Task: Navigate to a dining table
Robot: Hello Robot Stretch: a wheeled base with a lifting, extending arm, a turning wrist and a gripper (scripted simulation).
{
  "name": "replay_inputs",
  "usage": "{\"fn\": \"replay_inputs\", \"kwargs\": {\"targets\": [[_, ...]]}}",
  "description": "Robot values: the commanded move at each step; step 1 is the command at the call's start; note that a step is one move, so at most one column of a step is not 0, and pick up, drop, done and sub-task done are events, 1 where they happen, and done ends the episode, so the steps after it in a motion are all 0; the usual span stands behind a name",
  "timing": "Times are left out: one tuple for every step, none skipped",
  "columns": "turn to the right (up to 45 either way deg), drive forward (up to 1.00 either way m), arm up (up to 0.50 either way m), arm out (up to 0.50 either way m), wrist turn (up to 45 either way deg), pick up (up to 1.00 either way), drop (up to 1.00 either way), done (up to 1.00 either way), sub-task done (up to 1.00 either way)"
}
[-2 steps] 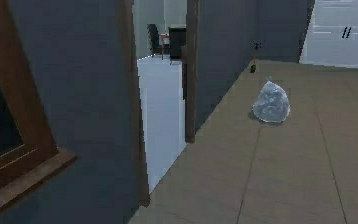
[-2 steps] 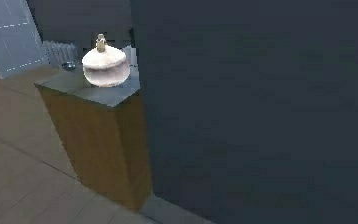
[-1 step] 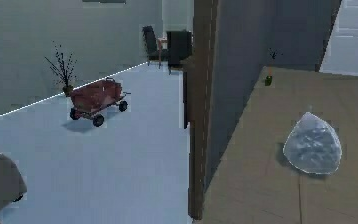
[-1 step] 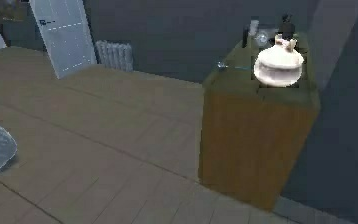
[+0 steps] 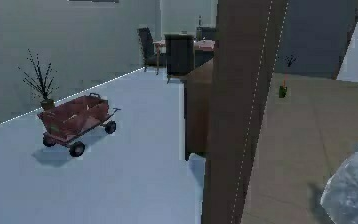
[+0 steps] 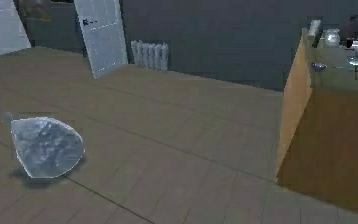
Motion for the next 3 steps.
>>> {"fn": "replay_inputs", "kwargs": {"targets": [[-45.0,0.00,0.00,0.00,0.0,0.00,0.00,0.00,0.00],[-12.0,0.00,0.00,0.00,0.0,0.00,0.00,0.00,0.00],[0.0,0.15,0.00,0.00,0.0,0.00,0.00,0.00,0.00]]}}
